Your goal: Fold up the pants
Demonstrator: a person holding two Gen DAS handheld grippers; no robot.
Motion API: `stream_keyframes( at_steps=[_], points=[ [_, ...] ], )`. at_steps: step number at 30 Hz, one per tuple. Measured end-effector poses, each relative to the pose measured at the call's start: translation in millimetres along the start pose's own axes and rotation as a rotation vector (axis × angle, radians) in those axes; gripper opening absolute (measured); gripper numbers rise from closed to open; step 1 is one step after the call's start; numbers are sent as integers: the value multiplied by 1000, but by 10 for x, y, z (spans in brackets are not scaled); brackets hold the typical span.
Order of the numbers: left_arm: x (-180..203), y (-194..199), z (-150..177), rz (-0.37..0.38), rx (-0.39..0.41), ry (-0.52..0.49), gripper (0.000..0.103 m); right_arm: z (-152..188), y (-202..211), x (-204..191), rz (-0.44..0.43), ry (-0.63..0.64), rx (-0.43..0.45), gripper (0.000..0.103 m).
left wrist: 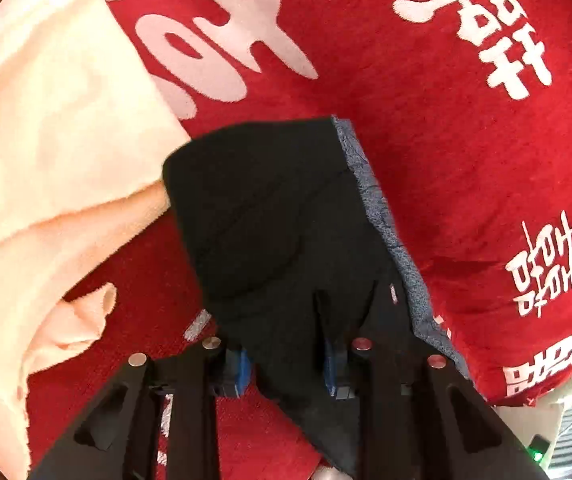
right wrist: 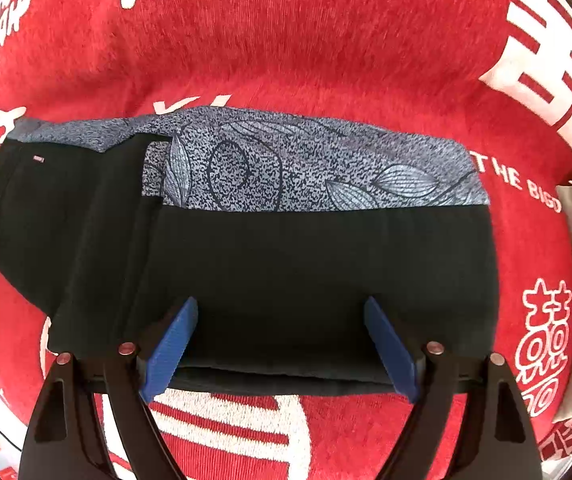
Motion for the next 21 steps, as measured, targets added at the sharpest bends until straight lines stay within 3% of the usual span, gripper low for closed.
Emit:
stream_keyframes(
  at_steps=[4, 11, 16, 21],
  points=[
    [435, 93, 86, -129, 26, -279, 27, -166, 356, -113, -26, 29, 46, 84],
    [1032, 114, 344, -254, 35, -601, 27, -772, 1051, -955, -274, 200, -3, 87],
    [1106, 121, 369, -278, 35, -657, 27, -1307, 1393, -1814, -420, 318, -92, 92],
    [1118, 129, 403, -287, 44, -674, 27, -1476, 1468, -2680, -455, 459, -206, 99]
  ],
)
Point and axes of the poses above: each gripper's, at about its wrist camera, not at the fingertips, and y roughly against the way its jaws point, x to its right, z to its underside, the point moved 8 cm from there along -y, roughly the way its jaws point, and after that the axes turned 12 degrees about z, right-handed, at the moved point
